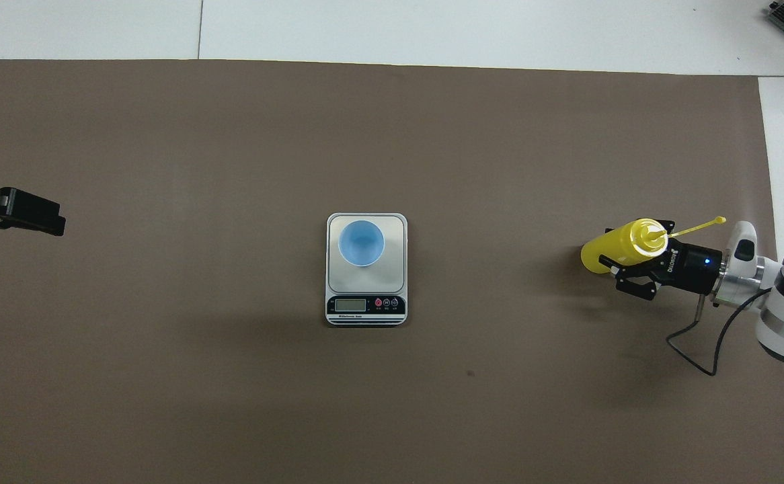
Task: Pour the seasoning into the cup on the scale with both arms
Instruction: 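Lower the yellow bottle onto the table and open the right gripper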
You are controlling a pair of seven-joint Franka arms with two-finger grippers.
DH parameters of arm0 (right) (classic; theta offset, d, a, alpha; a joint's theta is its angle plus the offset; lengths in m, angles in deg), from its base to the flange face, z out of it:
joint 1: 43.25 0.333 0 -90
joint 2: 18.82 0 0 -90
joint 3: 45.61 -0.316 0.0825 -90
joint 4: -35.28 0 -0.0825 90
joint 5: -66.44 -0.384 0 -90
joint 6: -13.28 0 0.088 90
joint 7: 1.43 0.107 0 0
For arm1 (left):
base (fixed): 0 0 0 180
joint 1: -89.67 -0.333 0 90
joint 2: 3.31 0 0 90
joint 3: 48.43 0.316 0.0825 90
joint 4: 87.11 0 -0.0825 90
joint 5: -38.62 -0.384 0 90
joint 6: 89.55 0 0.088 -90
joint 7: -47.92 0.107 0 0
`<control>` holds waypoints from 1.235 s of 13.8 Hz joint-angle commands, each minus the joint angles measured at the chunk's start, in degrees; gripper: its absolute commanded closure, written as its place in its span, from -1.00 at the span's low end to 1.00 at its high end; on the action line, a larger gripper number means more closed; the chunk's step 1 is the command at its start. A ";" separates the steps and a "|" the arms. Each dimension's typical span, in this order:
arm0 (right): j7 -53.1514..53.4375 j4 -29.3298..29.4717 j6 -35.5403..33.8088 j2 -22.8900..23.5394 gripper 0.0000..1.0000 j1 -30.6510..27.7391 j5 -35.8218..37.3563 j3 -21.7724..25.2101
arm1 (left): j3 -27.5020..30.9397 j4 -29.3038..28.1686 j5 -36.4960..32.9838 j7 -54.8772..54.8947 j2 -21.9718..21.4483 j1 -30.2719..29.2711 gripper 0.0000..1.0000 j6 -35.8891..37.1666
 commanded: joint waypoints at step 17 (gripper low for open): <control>6.92 9.36 4.74 -4.53 -1.00 -2.17 37.17 -0.03 | -0.23 -1.67 -0.83 0.80 -1.60 -0.60 -1.00 0.23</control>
